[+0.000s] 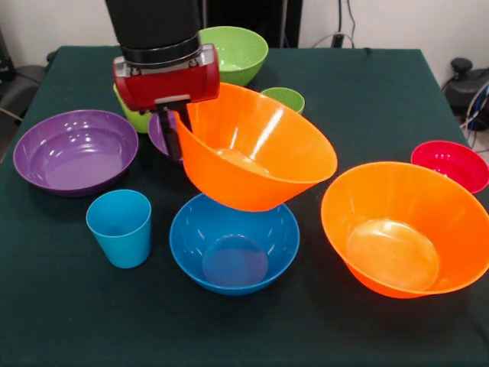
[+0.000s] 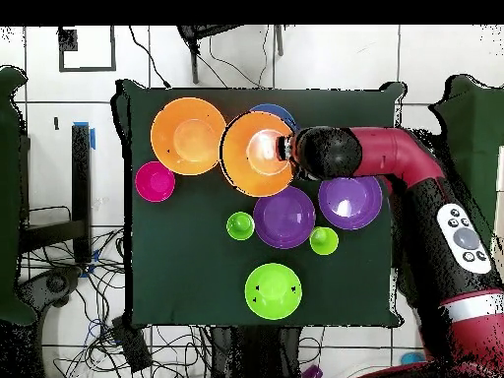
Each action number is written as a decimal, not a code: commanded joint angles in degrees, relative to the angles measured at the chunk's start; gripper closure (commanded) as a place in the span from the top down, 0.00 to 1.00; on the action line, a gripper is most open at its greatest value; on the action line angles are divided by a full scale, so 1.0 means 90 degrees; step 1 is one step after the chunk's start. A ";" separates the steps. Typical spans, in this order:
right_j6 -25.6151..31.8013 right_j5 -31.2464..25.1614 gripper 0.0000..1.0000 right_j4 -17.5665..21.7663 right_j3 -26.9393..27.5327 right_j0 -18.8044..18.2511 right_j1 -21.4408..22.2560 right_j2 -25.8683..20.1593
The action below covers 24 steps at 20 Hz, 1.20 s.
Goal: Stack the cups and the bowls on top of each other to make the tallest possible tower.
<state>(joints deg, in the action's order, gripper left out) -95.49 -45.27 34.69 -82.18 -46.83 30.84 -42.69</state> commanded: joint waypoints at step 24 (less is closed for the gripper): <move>0.1616 0.0045 0.00 -0.0123 0.0777 0.0318 -0.0419 -0.1001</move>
<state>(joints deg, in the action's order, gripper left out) -90.35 -45.28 33.40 -80.29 -46.98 28.63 -50.19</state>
